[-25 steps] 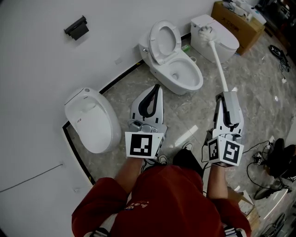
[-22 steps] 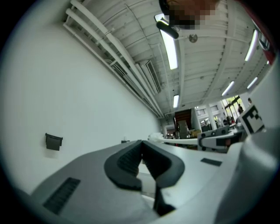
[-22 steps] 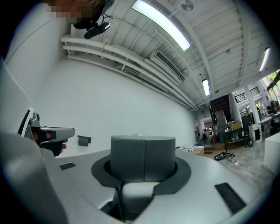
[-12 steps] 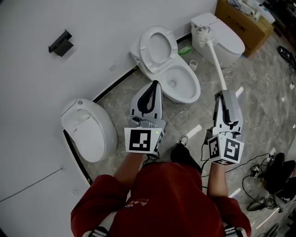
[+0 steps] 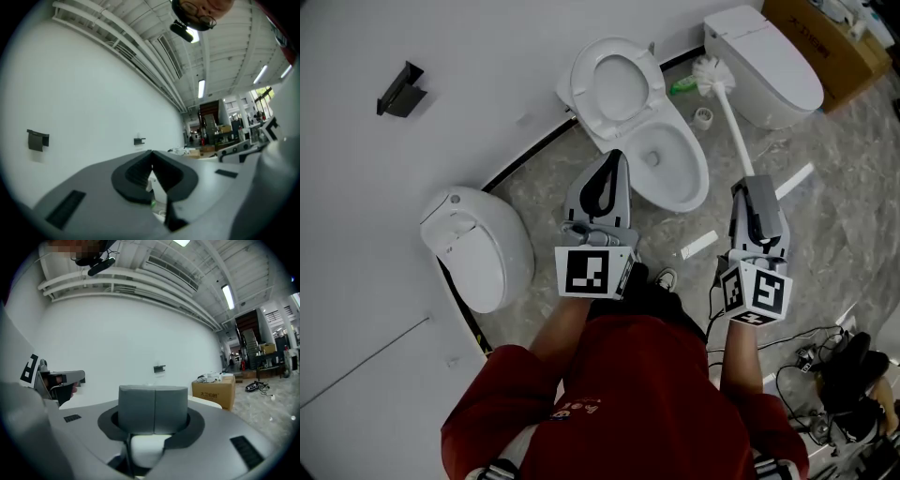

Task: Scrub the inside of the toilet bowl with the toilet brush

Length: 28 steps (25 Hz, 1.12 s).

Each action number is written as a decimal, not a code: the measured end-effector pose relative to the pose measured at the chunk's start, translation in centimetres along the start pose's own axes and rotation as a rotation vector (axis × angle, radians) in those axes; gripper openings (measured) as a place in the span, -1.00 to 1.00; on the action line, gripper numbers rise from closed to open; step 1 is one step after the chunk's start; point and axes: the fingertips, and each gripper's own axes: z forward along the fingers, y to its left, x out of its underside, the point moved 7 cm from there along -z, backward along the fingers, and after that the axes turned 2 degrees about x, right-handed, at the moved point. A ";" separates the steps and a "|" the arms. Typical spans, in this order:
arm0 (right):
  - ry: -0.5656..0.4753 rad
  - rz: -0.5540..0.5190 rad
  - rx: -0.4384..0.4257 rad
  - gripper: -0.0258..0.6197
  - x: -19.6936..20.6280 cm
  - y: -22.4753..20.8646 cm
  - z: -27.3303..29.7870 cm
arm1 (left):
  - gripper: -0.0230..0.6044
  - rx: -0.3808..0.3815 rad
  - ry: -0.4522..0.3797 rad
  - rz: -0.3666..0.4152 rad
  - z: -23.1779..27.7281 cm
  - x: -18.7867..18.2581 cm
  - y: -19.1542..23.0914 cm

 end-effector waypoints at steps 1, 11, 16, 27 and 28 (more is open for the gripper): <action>0.020 -0.005 -0.006 -0.46 0.5 0.0 1.1 | -0.93 0.002 0.023 -0.005 0.8 0.8 0.2; 0.302 -0.088 -0.082 -0.46 8.4 0.9 13.8 | -0.93 -0.031 0.168 -0.138 9.8 12.6 5.0; 0.461 -0.193 -0.153 -0.46 14.6 2.1 20.7 | -0.93 -0.087 0.220 -0.204 13.4 19.7 8.4; 0.718 -0.465 -0.441 -0.46 31.4 -1.3 31.3 | -0.93 -0.270 0.360 -0.219 19.1 33.8 7.8; 0.736 -0.485 -0.476 -0.46 32.9 -1.8 32.3 | -0.93 -0.292 0.364 -0.229 19.5 35.0 7.3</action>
